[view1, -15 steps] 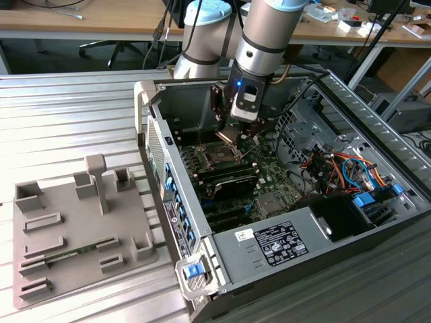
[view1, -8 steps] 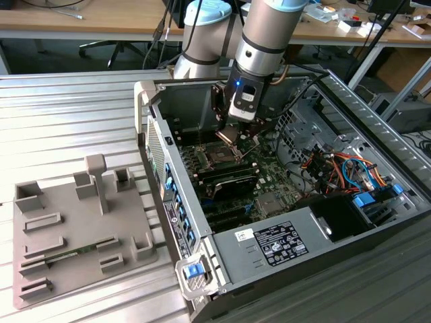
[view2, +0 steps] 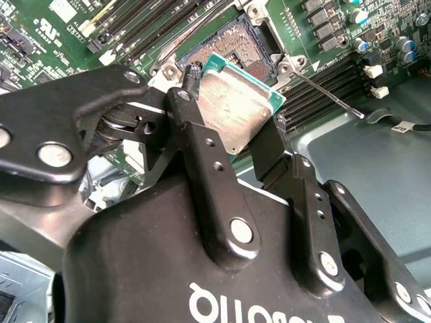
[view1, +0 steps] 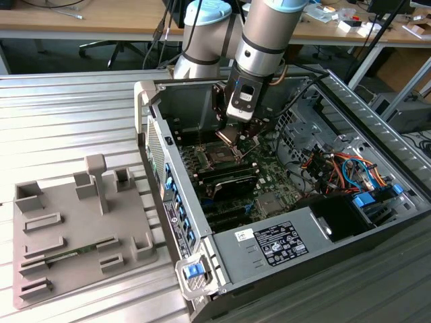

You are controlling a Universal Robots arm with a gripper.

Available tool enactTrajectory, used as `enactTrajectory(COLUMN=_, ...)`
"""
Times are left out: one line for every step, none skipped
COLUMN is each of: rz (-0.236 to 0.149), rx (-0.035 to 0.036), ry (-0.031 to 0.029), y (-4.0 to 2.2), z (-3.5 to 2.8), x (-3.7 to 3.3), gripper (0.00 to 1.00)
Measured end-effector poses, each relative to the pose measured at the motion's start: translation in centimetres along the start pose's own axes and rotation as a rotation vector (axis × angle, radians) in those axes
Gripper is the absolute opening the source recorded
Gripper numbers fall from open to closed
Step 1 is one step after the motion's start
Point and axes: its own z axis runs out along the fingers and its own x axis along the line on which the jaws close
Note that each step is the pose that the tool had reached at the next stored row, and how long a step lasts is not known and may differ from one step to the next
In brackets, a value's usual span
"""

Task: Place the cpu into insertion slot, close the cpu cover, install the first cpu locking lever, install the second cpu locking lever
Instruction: 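Place the cpu into insertion slot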

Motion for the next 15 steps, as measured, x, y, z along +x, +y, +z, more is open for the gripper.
enactTrajectory(rz=0.004, rx=-0.0001, ry=0.0000, y=0.00, z=0.01, x=0.00, gripper=0.55)
enactTrajectory(rz=0.008, rx=-0.0002, ry=0.0000, y=0.00, z=0.01, x=0.00, gripper=0.55)
enactTrajectory(rz=0.013, rx=-0.0003, ry=-0.0001, y=0.00, z=0.02, x=0.00, gripper=0.55)
enactTrajectory(rz=0.018, rx=-0.0004, ry=-0.0001, y=0.00, z=0.03, x=0.00, gripper=0.55)
enactTrajectory(rz=0.021, rx=-0.0005, ry=-0.0001, y=0.00, z=0.03, x=0.00, gripper=0.55)
enactTrajectory(rz=0.029, rx=-0.0007, ry=-0.0001, y=0.00, z=0.05, x=0.00, gripper=0.55)
enactTrajectory(rz=0.033, rx=-0.0007, ry=-0.0001, y=0.00, z=0.05, x=0.00, gripper=0.55)
enactTrajectory(rz=0.037, rx=-0.0008, ry=-0.0001, y=0.00, z=0.06, x=0.00, gripper=0.55)
enactTrajectory(rz=0.043, rx=-0.0010, ry=-0.0001, y=0.00, z=0.07, x=0.00, gripper=0.55)
enactTrajectory(rz=0.050, rx=-0.0011, ry=-0.0002, y=0.00, z=0.08, x=0.00, gripper=0.55)
enactTrajectory(rz=0.054, rx=-0.0011, ry=-0.0002, y=0.00, z=0.08, x=0.00, gripper=0.55)
enactTrajectory(rz=0.058, rx=-0.0012, ry=-0.0002, y=0.00, z=0.08, x=0.00, gripper=0.55)
enactTrajectory(rz=0.063, rx=-0.0014, ry=-0.0002, y=0.00, z=0.09, x=0.00, gripper=0.55)
enactTrajectory(rz=0.067, rx=-0.0015, ry=-0.0002, y=0.00, z=0.09, x=0.00, gripper=0.55)
enactTrajectory(rz=0.071, rx=-0.0015, ry=-0.0002, y=0.00, z=0.10, x=0.00, gripper=0.55)
